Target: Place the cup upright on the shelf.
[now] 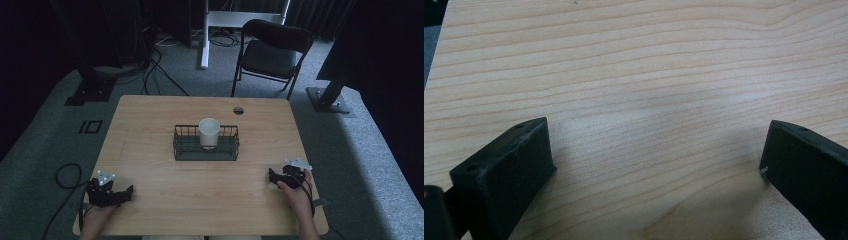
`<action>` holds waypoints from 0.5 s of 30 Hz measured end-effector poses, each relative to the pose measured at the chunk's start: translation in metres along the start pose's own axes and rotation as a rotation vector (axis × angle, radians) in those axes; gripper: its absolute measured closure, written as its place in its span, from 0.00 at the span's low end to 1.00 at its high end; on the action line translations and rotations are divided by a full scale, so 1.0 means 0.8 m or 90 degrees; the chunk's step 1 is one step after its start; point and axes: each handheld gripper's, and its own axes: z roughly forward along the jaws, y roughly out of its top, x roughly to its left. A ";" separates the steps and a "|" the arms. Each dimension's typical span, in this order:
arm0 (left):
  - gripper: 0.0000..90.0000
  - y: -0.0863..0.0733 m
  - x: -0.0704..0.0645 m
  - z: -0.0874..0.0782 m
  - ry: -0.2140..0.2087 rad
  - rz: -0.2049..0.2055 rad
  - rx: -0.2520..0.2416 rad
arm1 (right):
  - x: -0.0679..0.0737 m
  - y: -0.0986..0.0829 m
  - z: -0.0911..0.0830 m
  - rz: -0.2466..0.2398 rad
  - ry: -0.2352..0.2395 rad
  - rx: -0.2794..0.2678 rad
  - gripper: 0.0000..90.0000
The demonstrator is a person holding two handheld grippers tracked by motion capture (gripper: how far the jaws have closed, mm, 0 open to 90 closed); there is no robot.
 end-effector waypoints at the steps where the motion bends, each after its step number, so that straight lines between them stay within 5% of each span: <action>1: 0.01 0.000 0.000 0.000 0.000 0.000 0.000 | -0.002 0.000 0.000 0.010 -0.001 0.003 0.14; 5: 0.01 0.000 0.000 0.000 0.000 0.000 0.000 | -0.006 0.000 0.001 0.030 0.007 0.008 0.14; 15: 0.01 0.000 0.000 0.000 0.000 0.000 0.000 | -0.004 0.002 0.004 0.009 -0.006 0.019 0.13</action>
